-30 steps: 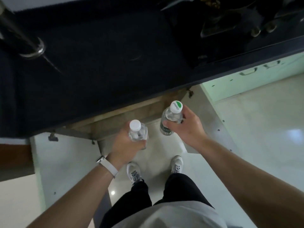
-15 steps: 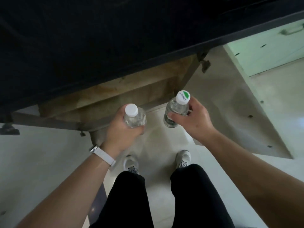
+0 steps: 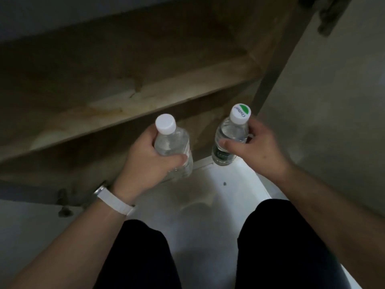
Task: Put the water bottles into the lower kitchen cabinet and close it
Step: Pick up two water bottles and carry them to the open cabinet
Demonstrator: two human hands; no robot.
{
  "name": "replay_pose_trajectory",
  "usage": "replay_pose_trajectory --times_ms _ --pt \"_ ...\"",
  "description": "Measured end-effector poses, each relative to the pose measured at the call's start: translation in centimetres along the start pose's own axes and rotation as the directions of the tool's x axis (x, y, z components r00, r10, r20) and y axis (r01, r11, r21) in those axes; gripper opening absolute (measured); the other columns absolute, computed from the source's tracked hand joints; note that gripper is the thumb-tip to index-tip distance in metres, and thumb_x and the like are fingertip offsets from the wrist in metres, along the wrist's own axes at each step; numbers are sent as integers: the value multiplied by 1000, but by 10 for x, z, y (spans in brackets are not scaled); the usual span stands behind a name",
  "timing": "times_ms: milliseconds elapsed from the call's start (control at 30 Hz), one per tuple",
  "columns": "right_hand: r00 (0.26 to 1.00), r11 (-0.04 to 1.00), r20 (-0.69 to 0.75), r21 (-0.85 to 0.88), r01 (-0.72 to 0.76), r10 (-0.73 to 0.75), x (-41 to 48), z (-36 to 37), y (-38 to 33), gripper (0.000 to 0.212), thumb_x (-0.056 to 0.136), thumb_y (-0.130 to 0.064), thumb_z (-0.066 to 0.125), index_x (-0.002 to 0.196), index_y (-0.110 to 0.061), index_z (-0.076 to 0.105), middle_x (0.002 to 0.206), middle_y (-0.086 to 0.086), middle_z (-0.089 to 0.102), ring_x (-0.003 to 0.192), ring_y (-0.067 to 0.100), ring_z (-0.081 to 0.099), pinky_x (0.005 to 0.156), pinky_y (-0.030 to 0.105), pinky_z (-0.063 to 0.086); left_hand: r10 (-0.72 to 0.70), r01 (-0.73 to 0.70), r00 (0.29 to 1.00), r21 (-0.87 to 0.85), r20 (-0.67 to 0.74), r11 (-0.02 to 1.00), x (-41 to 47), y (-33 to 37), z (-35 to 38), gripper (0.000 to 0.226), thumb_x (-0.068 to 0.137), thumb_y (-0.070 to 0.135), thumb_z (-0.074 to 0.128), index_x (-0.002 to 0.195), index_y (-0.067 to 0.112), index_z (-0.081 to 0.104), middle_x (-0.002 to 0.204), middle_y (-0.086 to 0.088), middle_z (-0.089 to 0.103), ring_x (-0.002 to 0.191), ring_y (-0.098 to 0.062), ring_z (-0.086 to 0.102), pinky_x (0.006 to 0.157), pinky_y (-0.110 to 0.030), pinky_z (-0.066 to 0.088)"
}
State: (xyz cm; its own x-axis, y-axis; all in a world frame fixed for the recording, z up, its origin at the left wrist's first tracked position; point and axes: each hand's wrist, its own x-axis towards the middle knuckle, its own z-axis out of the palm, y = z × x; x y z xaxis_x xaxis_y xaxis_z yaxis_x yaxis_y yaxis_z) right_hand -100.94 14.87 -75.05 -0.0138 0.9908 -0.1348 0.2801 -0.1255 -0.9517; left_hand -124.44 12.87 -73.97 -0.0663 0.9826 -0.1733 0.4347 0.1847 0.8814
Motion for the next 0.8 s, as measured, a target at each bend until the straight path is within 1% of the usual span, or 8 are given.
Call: replay_pose_trajectory --times_ms 100,167,233,300,433,500,667,800 --pt "999 998 11 33 45 -46 16 6 13 44 77 -17 83 105 -41 59 98 -23 67 90 -9 65 68 6 49 30 -31 999 -32 -40 999 10 -8 3 76 66 14 89 126 39 50 114 20 63 103 0 62 81 -22 49" --pt "997 996 10 50 75 -76 24 8 11 43 77 -19 82 104 -42 58 100 -21 68 93 -6 65 72 10 51 45 -52 996 -83 -77 995 15 -7 -2 85 63 15 89 133 36 47 120 17 62 110 -5 62 90 -31 52" --pt "993 991 -8 76 114 -114 29 9 3 42 77 -17 81 108 -37 60 103 -14 70 95 1 67 79 19 54 57 -68 994 -137 -89 988 18 1 -11 93 57 21 90 137 33 45 125 13 62 115 -12 63 98 -43 54" --pt "988 982 -19 103 157 -156 31 8 -11 41 79 -18 80 112 -30 61 106 -9 70 98 5 68 84 25 55 54 -72 994 -201 -93 977 21 13 -22 101 47 28 93 137 33 46 124 10 65 115 -16 65 98 -48 54" --pt "974 963 -30 148 227 -225 37 7 -51 43 80 -21 78 118 -27 59 110 -10 70 101 4 67 89 29 54 125 -169 980 -328 -152 929 32 33 -47 95 49 15 88 135 20 48 121 1 68 111 -16 69 92 -40 57" --pt "964 953 -51 146 264 -259 44 8 -70 40 79 -23 78 114 -30 60 108 -11 71 99 3 67 88 30 55 174 -225 970 -348 -172 910 38 44 -59 86 47 23 84 126 23 51 120 0 68 110 -18 69 88 -37 57" --pt "944 935 -74 134 329 -322 65 16 -108 36 78 -26 80 106 -35 60 99 -15 71 91 -4 67 80 20 55 262 -310 948 -336 -180 890 56 64 -83 76 49 25 80 121 25 57 109 6 72 106 -17 71 83 -32 56" --pt "946 931 -80 168 324 -315 86 28 -125 34 77 -21 82 100 -34 60 94 -14 71 83 -6 67 68 10 52 269 -329 941 -371 -205 868 72 66 -93 61 60 8 75 117 23 62 102 7 74 100 -15 72 82 -30 56"
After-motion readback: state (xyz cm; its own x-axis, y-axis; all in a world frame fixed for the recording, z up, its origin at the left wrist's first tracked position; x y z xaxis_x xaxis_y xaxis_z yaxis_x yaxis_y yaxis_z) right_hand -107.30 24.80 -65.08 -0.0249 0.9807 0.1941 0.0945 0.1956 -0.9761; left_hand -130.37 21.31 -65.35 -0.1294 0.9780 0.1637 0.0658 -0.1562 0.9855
